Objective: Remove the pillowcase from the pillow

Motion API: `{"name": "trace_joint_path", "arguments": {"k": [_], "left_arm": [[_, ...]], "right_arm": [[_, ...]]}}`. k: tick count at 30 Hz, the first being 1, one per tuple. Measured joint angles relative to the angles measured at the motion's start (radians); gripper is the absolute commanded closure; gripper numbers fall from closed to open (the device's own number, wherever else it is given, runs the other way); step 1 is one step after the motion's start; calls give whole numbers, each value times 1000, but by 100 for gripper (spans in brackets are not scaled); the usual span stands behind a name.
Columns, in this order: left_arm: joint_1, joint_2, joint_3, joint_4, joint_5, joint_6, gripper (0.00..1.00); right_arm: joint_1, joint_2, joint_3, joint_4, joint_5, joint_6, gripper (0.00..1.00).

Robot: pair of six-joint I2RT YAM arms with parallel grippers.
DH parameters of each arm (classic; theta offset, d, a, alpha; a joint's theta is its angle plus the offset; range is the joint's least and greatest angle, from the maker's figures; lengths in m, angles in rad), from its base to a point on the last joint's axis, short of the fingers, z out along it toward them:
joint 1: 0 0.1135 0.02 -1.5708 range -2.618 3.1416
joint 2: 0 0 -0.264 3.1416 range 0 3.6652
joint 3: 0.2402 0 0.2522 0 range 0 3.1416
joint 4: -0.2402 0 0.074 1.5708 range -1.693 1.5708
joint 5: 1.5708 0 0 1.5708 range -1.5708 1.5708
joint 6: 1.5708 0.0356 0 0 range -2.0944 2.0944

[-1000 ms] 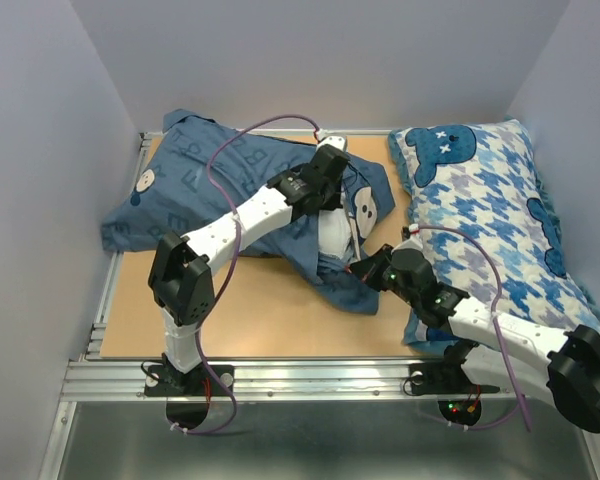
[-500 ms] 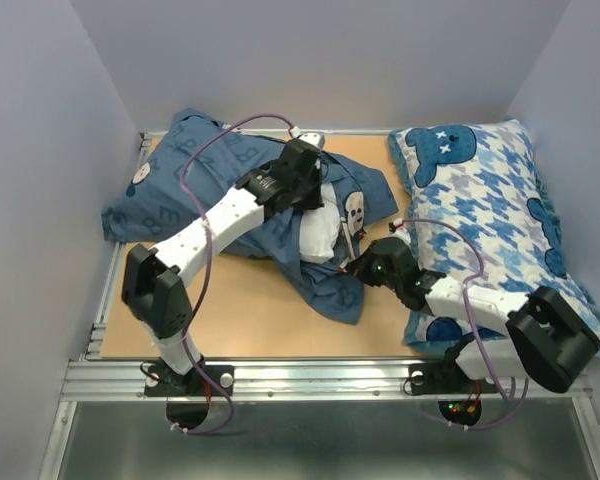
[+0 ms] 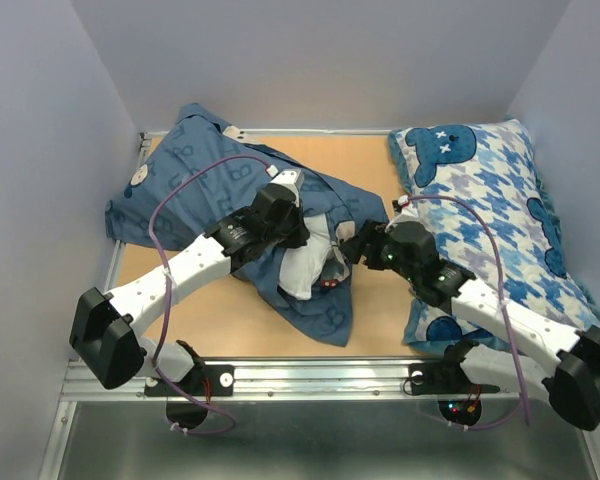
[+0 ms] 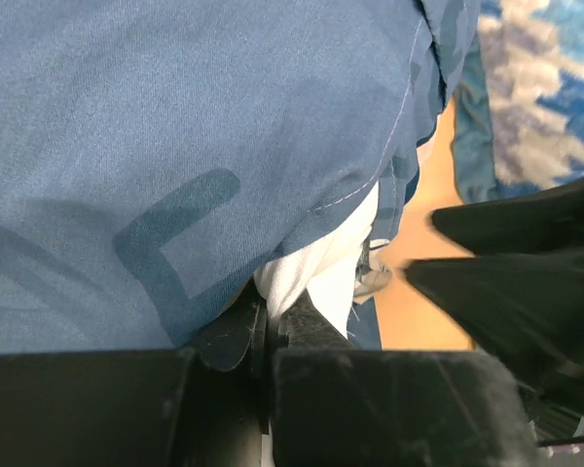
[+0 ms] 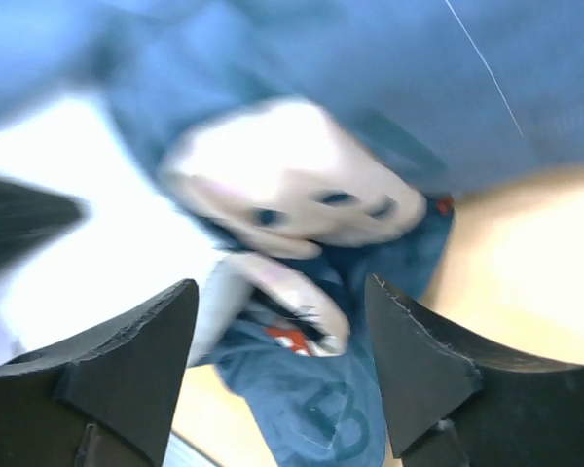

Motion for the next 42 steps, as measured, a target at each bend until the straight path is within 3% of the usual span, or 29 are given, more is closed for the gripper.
{"name": "trace_joint_path", "arguments": {"k": [5,12,14,16,19,25,28,34,42], "left_arm": [[-29,3,-4,15,-26,-6,100],[-52,3,-4,17,-47,-6,100],[-57,3,-4,16,-49,-7,100],[-60,3,-4,13,-50,-7,100],[-63,1,-4,12,-55,-6,100],[-66,-68,-6,-39,-62,-7,100],[-69,-135,-23,-51,-56,-10,100],[-75,-261,-67,-72,-58,-33,100],[-82,-378,-67,-107,-50,-52,100]], "right_arm": [[14,-108,61,-51,3,-69,17],[26,101,200,-89,48,-147,17],[26,158,221,-100,75,-164,33],[26,196,245,-116,105,-175,58],[40,203,276,-150,177,-181,61],[7,181,315,-219,359,-179,80],[-56,196,346,-235,383,-173,87],[-183,258,387,-239,361,-156,88],[-300,369,393,-199,146,-117,87]]}}
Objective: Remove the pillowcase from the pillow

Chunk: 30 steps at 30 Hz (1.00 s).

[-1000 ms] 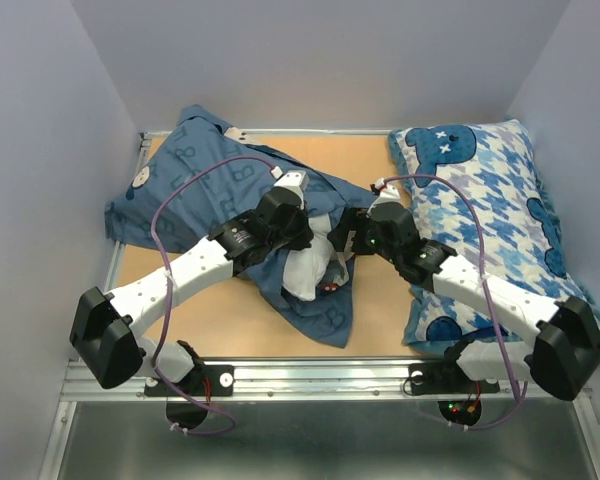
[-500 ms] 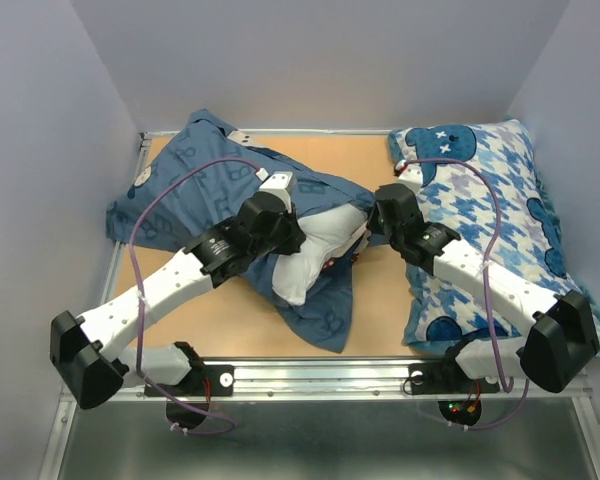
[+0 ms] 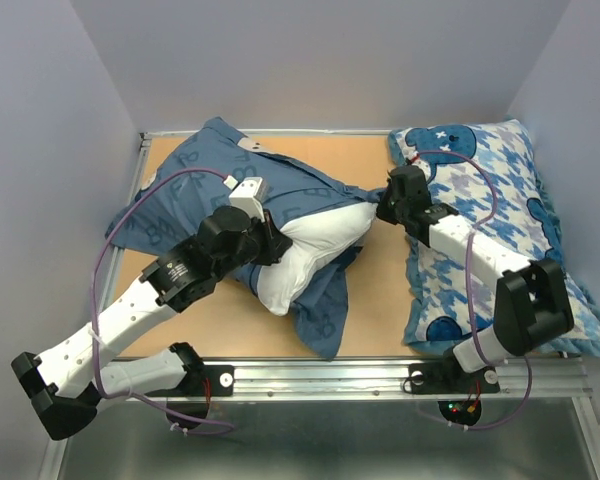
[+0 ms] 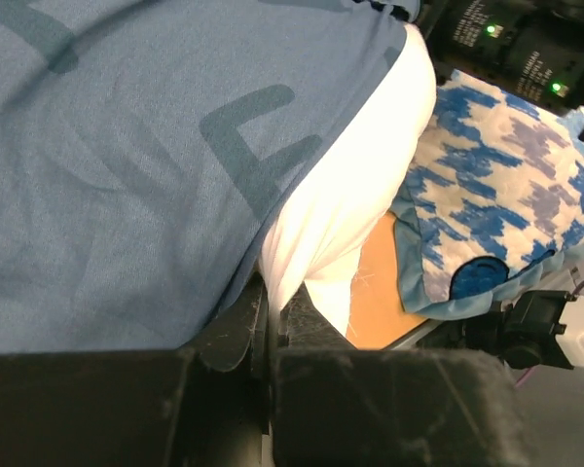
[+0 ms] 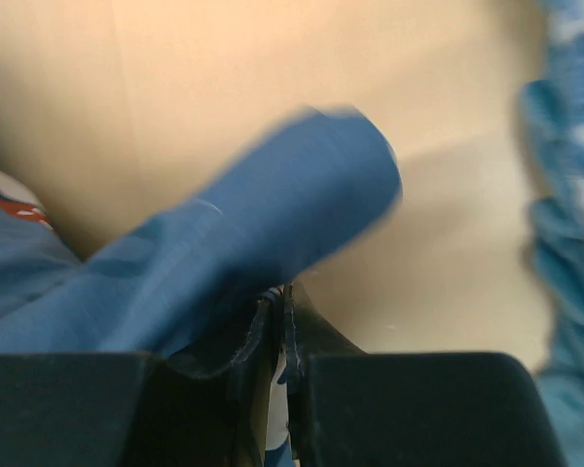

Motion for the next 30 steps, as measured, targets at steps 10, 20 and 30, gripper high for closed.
{"name": "trace_joint_path", "arguments": {"k": [10,20,30], "left_arm": [[5,-51,51,-92,0,5,100],[9,-53,92,-42,9,-2,100],[9,-71,31,98,-46,-77,100]], "right_arm": [[-18,334,129,203,-433,64,68],[-71,283,145,234,-612,99,20],[-178,-139,93,205,-560,203,13]]}}
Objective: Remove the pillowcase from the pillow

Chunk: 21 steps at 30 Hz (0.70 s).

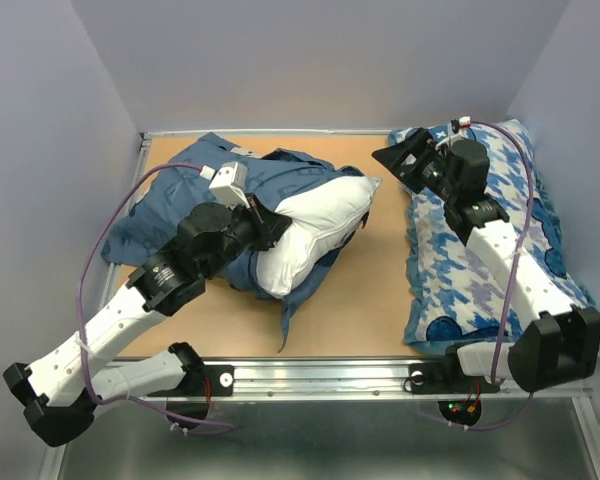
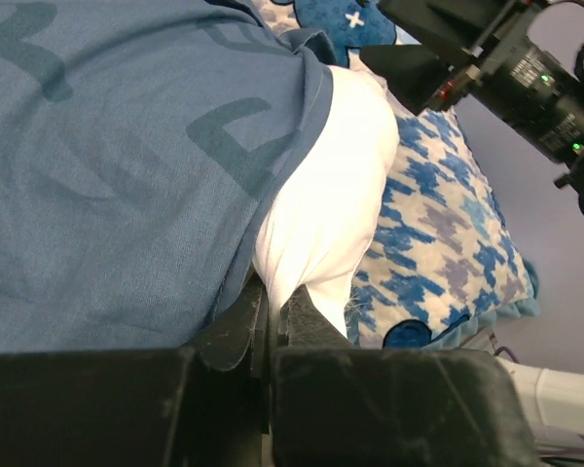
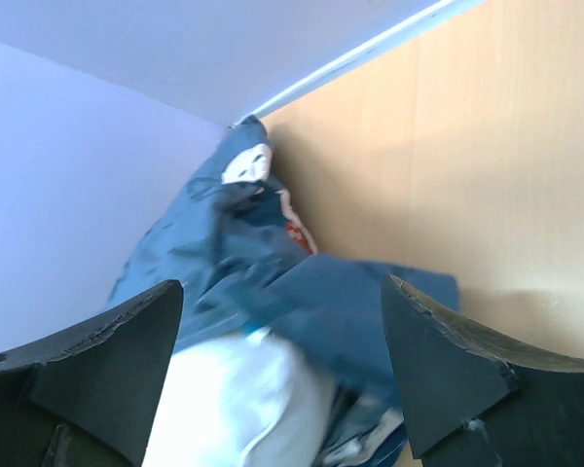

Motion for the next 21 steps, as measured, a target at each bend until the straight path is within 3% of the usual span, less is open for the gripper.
{"name": "trace_joint_path", "arguments": {"k": [4,13,21], "left_arm": [[-1,73,-8,78,18,-16,100],[-55,267,-11,219,37,-35,100],[-92,389,-11,311,52,-43,100]], "right_arm": [[3,-97,-30,-31,-9,27,9],[74,-375,-286,-98,-27,88,1],[198,-457,-439,-67,24,148,0]]}}
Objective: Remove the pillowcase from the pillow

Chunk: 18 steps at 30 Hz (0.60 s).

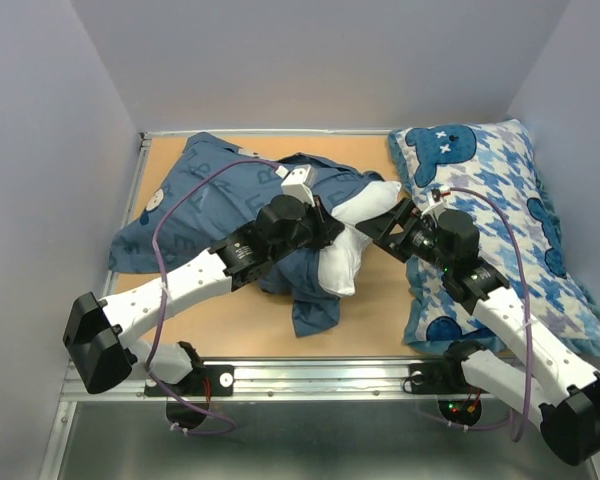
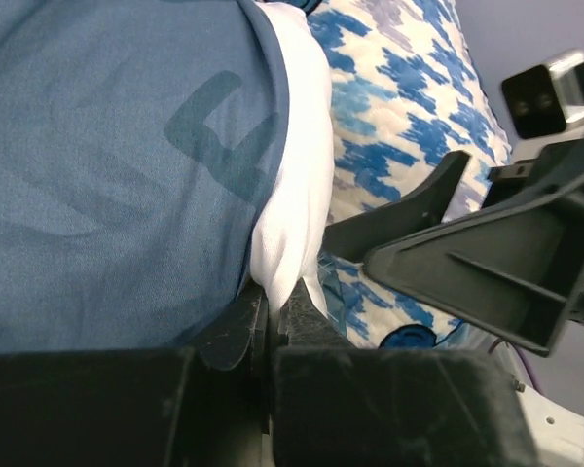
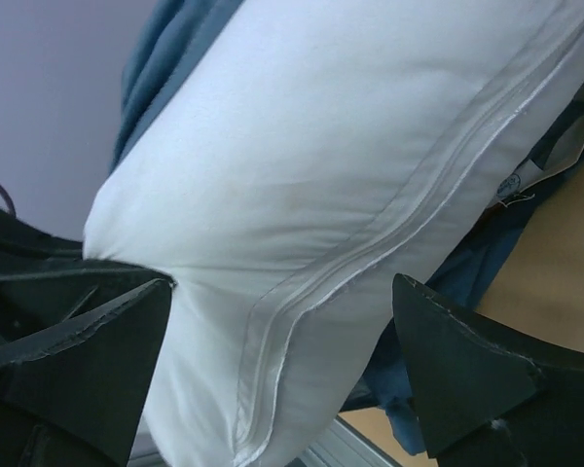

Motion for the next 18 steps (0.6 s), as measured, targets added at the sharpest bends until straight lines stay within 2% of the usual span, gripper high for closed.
{"name": "trace_joint_path", "arguments": {"k": [6,8,11,14,16,17,18], "left_arm": [[-26,27,-1,21,3,-8,100],[-33,38,-8,24,3,-14,100],[-47,71,-24,48,7,-30,100],[-68,112,-26,56,-3,-34,100],[-86,142,-26,66,-21,-33,100],[-91,152,-25,73,-30,-33,100],[-93,158,-25,79,-36,-33,100]], "right_arm": [[37,60,-116,139,43,66,0],[38,60,-176,219,55,97,0],[38,87,-305,432,69,158,0],[38,137,-362,545,80,193,1],[39,179,-378,606,88,208,11],[39,192,-378,623,93,211,40],[40,200,-378,635,97,216,60]]}}
